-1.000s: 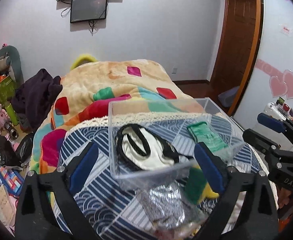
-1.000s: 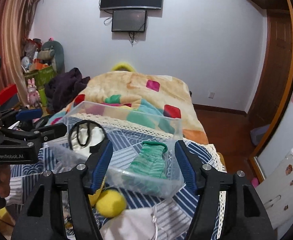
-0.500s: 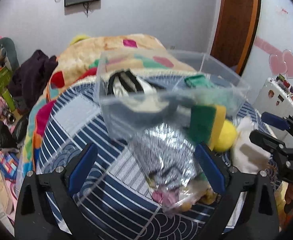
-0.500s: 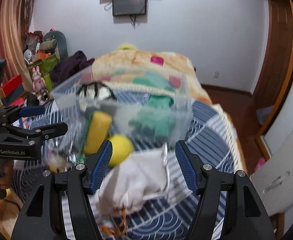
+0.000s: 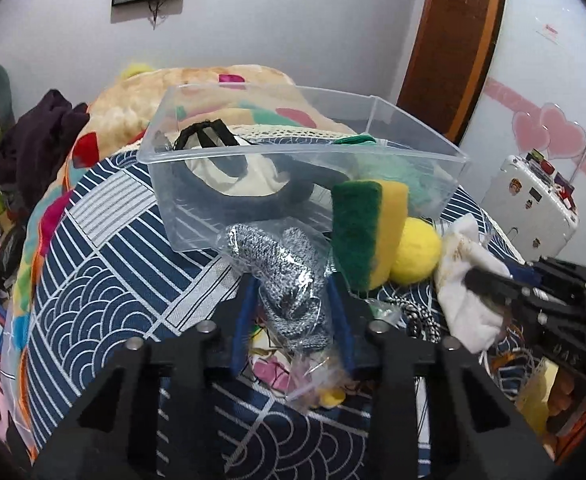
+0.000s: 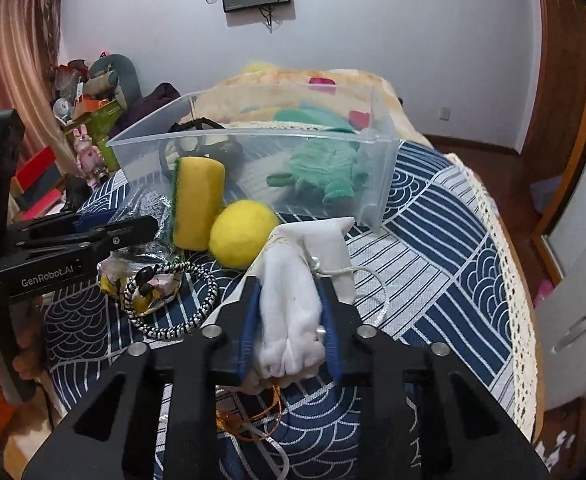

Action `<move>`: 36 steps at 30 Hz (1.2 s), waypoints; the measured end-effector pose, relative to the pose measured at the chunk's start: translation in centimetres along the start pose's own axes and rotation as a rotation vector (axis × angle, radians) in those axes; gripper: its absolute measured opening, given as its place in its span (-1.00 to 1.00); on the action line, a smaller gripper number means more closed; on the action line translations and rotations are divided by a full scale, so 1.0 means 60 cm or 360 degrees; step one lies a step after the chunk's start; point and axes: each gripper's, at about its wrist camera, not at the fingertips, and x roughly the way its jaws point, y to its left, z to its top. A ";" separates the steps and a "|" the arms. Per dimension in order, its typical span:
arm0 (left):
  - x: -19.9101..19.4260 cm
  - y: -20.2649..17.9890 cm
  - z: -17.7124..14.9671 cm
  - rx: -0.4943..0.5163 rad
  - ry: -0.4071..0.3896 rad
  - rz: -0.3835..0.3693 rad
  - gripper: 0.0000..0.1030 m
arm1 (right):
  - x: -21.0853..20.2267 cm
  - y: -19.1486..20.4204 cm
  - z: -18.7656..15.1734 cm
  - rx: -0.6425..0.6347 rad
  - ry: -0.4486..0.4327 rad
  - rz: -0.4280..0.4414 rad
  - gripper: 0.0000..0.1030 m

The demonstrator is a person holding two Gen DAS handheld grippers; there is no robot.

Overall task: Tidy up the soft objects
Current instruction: 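Grasp the white drawstring bag with right tool while left tool grasps the bagged silver glove, then carry the white bag into the box with right tool while left tool drops the silver glove in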

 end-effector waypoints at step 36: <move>-0.121 0.022 0.151 0.0025 -0.0436 0.0100 -0.63 | -0.083 0.023 0.183 -0.0134 -0.0543 -0.0093 -0.70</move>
